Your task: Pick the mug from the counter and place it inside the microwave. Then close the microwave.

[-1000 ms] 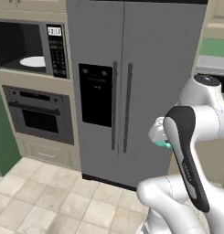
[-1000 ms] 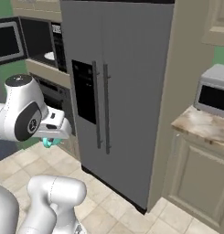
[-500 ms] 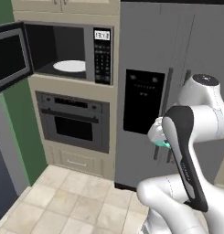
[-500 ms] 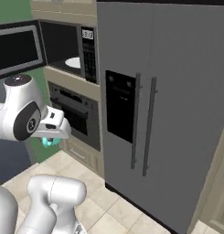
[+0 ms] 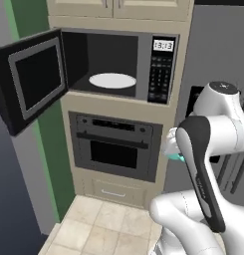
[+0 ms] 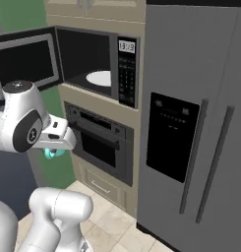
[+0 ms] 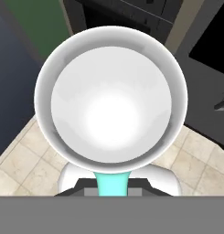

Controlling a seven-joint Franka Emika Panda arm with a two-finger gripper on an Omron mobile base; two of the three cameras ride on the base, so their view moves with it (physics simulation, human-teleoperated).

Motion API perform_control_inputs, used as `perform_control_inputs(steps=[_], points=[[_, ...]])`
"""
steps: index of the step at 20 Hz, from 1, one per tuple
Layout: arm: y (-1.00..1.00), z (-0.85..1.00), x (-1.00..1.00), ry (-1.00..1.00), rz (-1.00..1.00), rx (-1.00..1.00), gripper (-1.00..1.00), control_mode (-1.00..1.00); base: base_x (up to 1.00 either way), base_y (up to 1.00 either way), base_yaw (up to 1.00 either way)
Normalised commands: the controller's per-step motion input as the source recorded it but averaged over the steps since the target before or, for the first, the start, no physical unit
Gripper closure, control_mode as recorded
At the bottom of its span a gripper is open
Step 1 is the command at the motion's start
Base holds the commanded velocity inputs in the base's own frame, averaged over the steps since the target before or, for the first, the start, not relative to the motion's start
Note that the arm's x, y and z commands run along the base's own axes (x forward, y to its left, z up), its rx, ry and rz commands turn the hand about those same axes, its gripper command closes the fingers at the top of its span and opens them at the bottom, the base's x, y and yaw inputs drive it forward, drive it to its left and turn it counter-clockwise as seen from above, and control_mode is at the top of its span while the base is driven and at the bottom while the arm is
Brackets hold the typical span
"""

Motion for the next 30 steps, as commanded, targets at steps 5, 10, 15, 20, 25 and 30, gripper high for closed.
perform_control_inputs(steps=[5,10,15,20,25,30], points=[[0.0,0.0,0.0,0.0,0.0,0.0,1.0,1.0,0.61,0.51,-0.43],[0.0,0.0,0.0,0.0,0.0,0.0,1.0,1.0,0.05,0.65,-0.36],[0.0,0.0,0.0,0.0,0.0,0.0,1.0,1.0,0.0,0.44,-0.02],[0.0,0.0,0.0,0.0,0.0,0.0,1.0,1.0,-0.01,0.02,-0.12],[0.0,0.0,0.0,0.0,0.0,0.0,1.0,1.0,-0.01,0.08,-0.31],[0.0,0.0,0.0,0.0,0.0,0.0,1.0,1.0,-0.16,0.23,-0.33]])
